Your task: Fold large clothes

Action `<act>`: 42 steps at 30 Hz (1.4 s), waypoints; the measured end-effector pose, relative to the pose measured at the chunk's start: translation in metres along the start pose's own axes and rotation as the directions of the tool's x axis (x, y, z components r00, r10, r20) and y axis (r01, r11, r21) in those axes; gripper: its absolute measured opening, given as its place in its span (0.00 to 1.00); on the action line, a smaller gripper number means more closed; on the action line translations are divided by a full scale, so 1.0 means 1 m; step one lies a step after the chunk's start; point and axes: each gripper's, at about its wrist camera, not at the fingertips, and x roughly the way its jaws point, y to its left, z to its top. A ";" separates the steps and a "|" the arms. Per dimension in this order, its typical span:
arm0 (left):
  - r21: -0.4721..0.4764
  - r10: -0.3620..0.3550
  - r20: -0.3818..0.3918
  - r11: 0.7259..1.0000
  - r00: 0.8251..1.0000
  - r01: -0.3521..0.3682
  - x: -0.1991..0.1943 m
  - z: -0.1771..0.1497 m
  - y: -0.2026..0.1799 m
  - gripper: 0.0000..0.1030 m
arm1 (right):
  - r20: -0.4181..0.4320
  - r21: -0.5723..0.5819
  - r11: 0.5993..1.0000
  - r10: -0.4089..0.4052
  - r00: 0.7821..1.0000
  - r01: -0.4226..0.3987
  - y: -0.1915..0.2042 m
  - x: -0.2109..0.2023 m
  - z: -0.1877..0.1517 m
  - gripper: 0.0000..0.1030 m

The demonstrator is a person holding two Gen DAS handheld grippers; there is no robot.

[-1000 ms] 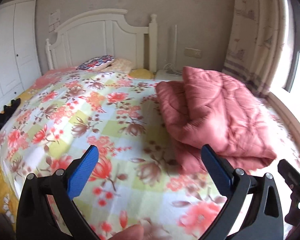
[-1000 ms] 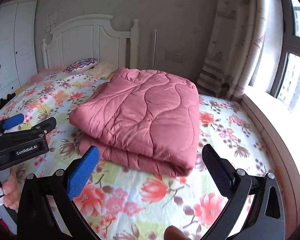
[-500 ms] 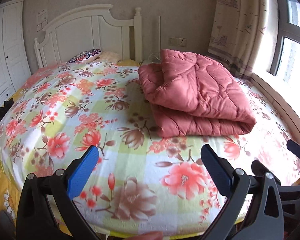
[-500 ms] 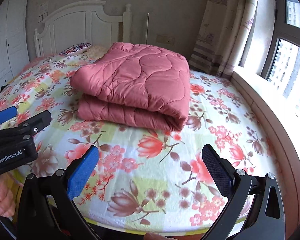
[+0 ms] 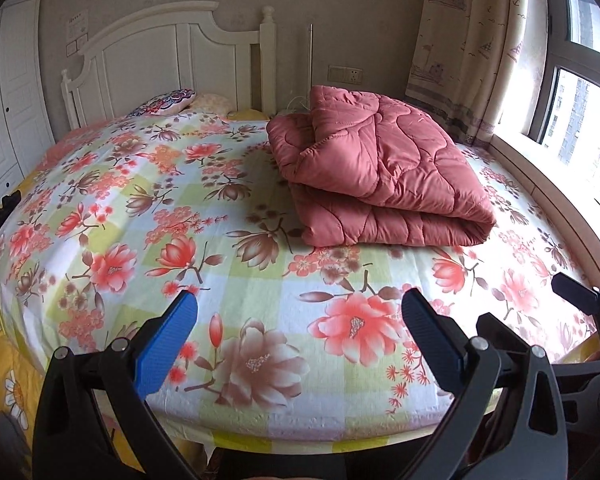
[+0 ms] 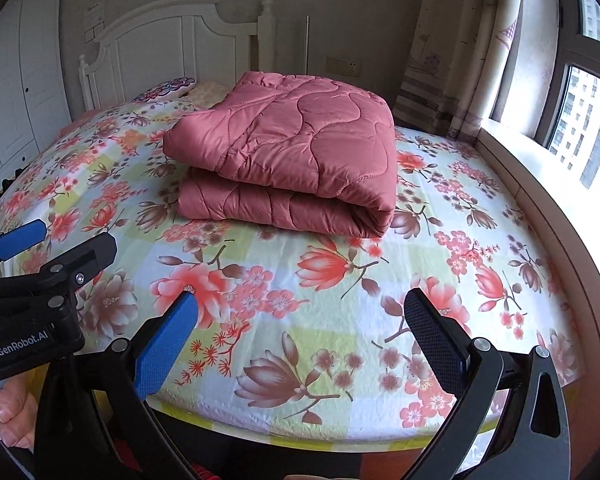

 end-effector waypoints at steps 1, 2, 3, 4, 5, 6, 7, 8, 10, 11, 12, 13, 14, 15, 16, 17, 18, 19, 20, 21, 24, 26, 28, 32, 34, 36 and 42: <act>0.001 -0.003 0.001 1.000 1.000 0.003 -0.001 0.000 0.000 0.98 | -0.001 0.001 1.000 0.002 1.000 -0.002 0.000 0.000 -0.001 0.96; 0.002 -0.007 0.001 1.000 1.000 0.007 -0.001 -0.001 0.000 0.98 | -0.004 0.001 1.000 0.008 1.000 -0.008 0.001 0.000 -0.002 0.96; 0.006 -0.010 0.000 1.000 1.000 0.010 -0.002 -0.002 -0.001 0.98 | -0.008 0.002 1.000 0.014 1.000 -0.014 0.001 0.000 -0.002 0.96; 0.011 -0.015 -0.003 1.000 1.000 0.015 -0.002 -0.003 -0.002 0.98 | -0.012 0.000 1.000 0.017 1.000 -0.017 0.001 0.001 -0.003 0.96; 0.014 -0.023 -0.006 1.000 1.000 0.023 -0.003 -0.004 -0.003 0.98 | -0.013 -0.002 1.000 0.019 1.000 -0.019 0.002 0.001 -0.004 0.96; 0.016 -0.031 -0.009 0.999 0.999 0.032 -0.003 -0.005 -0.003 0.98 | -0.011 -0.005 1.000 0.019 1.000 -0.019 0.004 0.001 -0.004 0.96; 0.022 -0.037 -0.013 0.999 0.999 0.038 -0.004 -0.006 -0.005 0.98 | -0.008 -0.007 1.000 0.017 1.000 -0.017 0.005 0.000 -0.005 0.96; 0.026 -0.041 -0.015 0.999 0.999 0.042 -0.004 -0.007 -0.006 0.98 | -0.007 -0.010 1.000 0.015 1.000 -0.015 0.007 0.000 -0.006 0.96; 0.036 -0.041 -0.008 0.998 0.999 0.041 -0.006 -0.008 -0.008 0.98 | -0.004 -0.017 1.000 0.015 1.000 -0.015 0.009 -0.001 -0.007 0.96; 0.041 -0.044 -0.005 0.998 0.999 0.044 -0.007 -0.009 -0.009 0.98 | -0.001 -0.018 1.000 0.012 1.000 -0.012 0.010 -0.001 -0.007 0.96; 0.045 -0.051 -0.004 0.998 0.999 0.051 -0.008 -0.009 -0.010 0.98 | 0.008 -0.020 1.000 0.007 1.000 -0.007 0.010 -0.002 -0.008 0.96; 0.048 -0.058 0.001 0.997 0.998 0.057 -0.009 -0.009 -0.011 0.98 | 0.013 -0.019 1.000 0.005 1.000 -0.004 0.011 -0.003 -0.008 0.96; 0.051 -0.060 0.007 0.997 0.998 0.059 -0.010 -0.009 -0.012 0.98 | 0.017 -0.017 1.000 0.003 1.000 -0.003 0.011 -0.003 -0.008 0.96; 0.055 -0.058 0.015 0.997 0.998 0.058 -0.011 -0.009 -0.013 0.98 | 0.025 -0.018 1.000 0.003 1.000 -0.002 0.011 -0.004 -0.008 0.96; 0.058 -0.058 0.021 0.997 0.998 0.056 -0.013 -0.010 -0.014 0.98 | 0.033 -0.018 1.000 0.000 0.999 0.000 0.011 -0.004 -0.008 0.96; 0.059 -0.060 0.023 0.997 0.998 0.058 -0.013 -0.009 -0.014 0.98 | 0.044 -0.022 1.000 -0.003 0.999 0.004 0.011 -0.006 -0.009 0.96; 0.057 -0.067 0.022 0.996 0.997 0.066 -0.014 -0.010 -0.014 0.98 | 0.053 -0.028 1.000 -0.012 0.999 0.013 0.012 -0.007 -0.008 0.96; 0.054 -0.072 0.017 0.996 0.997 0.071 -0.013 -0.010 -0.014 0.98 | 0.054 -0.033 0.999 -0.018 0.998 0.020 0.012 -0.007 -0.008 0.96; 0.050 -0.075 0.013 0.996 0.997 0.074 -0.012 -0.010 -0.014 0.98 | 0.053 -0.033 0.999 -0.020 0.998 0.022 0.012 -0.007 -0.008 0.96; 0.047 -0.079 0.007 0.996 0.997 0.079 -0.011 -0.010 -0.013 0.98 | 0.054 -0.032 0.999 -0.022 0.998 0.023 0.012 -0.007 -0.008 0.96; 0.049 -0.079 0.006 0.996 0.997 0.078 -0.011 -0.010 -0.014 0.98 | 0.054 -0.030 0.999 -0.022 0.998 0.024 0.012 -0.007 -0.008 0.96; 0.052 -0.078 0.012 0.996 0.997 0.078 -0.011 -0.010 -0.015 0.98 | 0.052 -0.029 0.999 -0.018 0.998 0.020 0.012 -0.007 -0.009 0.96; 0.058 -0.076 0.018 0.995 0.997 0.075 -0.013 -0.010 -0.015 0.98 | 0.050 -0.030 0.999 -0.016 0.999 0.018 0.012 -0.007 -0.009 0.96; 0.070 -0.070 0.034 0.995 0.997 0.068 -0.017 -0.010 -0.016 0.98 | 0.055 -0.033 0.999 -0.014 0.998 0.016 0.013 -0.010 -0.009 0.96; 0.076 -0.071 0.039 0.995 0.997 0.068 -0.019 -0.011 -0.017 0.98 | 0.057 -0.035 0.999 -0.017 0.998 0.019 0.014 -0.010 -0.009 0.96; 0.081 -0.067 0.045 0.995 0.997 0.064 -0.021 -0.010 -0.017 0.98 | 0.061 -0.040 0.999 -0.019 0.998 0.021 0.014 -0.012 -0.009 0.96; 0.048 -0.041 0.012 0.998 0.999 0.041 -0.018 -0.008 -0.014 0.98 | 0.045 -0.032 0.998 -0.050 0.998 0.051 0.013 -0.011 -0.006 0.96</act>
